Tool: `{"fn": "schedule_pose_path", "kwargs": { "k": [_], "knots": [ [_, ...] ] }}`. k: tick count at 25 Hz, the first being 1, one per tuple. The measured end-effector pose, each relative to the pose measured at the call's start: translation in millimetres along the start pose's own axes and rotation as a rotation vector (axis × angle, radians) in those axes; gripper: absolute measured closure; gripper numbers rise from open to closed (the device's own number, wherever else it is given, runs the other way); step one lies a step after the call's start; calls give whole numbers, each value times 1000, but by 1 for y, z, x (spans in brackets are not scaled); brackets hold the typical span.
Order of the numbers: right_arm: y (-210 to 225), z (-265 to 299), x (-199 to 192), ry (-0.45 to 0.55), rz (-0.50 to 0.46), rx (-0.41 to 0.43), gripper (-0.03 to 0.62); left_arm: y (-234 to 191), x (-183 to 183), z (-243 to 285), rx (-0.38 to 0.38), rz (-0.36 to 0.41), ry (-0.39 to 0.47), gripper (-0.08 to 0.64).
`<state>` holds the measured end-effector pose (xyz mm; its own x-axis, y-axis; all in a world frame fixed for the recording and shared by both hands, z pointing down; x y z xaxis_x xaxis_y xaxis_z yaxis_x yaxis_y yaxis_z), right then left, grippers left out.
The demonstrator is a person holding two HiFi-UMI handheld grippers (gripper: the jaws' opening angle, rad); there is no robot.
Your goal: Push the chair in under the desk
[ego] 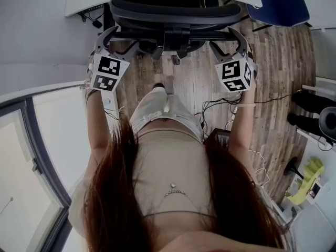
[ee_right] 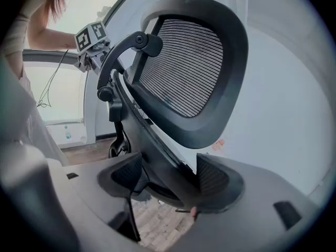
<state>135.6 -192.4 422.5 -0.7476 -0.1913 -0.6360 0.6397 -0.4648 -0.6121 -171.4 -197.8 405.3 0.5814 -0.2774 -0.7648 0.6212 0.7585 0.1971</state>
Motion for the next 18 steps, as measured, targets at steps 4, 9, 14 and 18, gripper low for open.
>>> {"fn": "schedule_pose_path", "kwargs": {
  "k": [4, 9, 14, 18],
  "knots": [
    [2, 4, 2, -6, 1, -9, 268, -4, 1, 2, -1, 6, 7, 232],
    [7, 15, 5, -17, 6, -13, 267, -16, 7, 8, 2, 30, 0, 232],
    [10, 26, 7, -32, 14, -21, 264, -24, 9, 15, 0, 33, 1, 232],
    [15, 31, 9, -12, 10, -26, 262, -27, 13, 18, -3, 36, 5, 232]
  ]
}}
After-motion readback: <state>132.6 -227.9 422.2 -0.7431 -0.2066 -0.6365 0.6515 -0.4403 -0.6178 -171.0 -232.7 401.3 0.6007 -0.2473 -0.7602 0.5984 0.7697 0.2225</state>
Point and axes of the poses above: the fingertips, and each gripper's own axes: z forward along the fingers, y to its right, x out of its top, the point moved 4 cm from there along -z, backward along the fingers, and after that the axes turned 9 degrees about -x, right-handed, at the moved point
